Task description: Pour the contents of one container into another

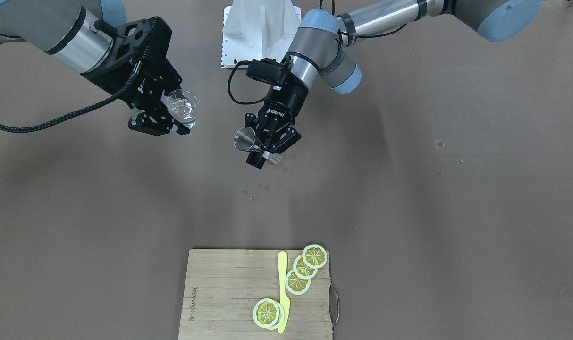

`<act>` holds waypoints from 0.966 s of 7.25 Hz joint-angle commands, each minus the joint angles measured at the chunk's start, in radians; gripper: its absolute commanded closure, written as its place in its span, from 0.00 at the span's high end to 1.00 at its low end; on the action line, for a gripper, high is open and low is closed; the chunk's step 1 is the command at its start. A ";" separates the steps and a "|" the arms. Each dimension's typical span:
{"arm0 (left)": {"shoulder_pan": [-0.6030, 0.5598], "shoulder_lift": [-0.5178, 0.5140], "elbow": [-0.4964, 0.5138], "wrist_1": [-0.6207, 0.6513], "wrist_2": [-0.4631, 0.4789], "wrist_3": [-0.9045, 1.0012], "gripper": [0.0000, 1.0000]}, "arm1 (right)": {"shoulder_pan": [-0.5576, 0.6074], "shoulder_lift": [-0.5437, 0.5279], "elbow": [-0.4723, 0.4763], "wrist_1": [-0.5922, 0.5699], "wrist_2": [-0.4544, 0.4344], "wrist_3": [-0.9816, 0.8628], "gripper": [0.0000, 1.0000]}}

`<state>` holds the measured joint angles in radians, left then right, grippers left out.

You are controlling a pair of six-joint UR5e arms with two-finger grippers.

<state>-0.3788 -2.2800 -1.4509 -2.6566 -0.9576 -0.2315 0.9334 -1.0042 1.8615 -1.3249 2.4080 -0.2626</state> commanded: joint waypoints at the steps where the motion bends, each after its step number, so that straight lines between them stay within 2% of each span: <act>1: 0.009 0.008 -0.006 -0.025 0.022 0.003 0.00 | -0.007 0.007 0.008 -0.083 -0.001 -0.038 0.00; 3: 0.011 0.011 0.004 -0.084 0.020 -0.035 0.00 | -0.008 0.079 -0.002 -0.256 -0.004 -0.145 0.00; 4: 0.012 0.007 0.007 -0.091 0.019 -0.105 0.00 | -0.008 0.105 -0.022 -0.282 -0.015 -0.161 0.00; 7: 0.031 -0.006 0.024 -0.097 0.014 -0.115 0.00 | -0.012 0.214 -0.087 -0.413 -0.055 -0.245 0.00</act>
<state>-0.3547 -2.2812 -1.4306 -2.7508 -0.9409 -0.3407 0.9208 -0.8344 1.7967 -1.6753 2.3613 -0.4615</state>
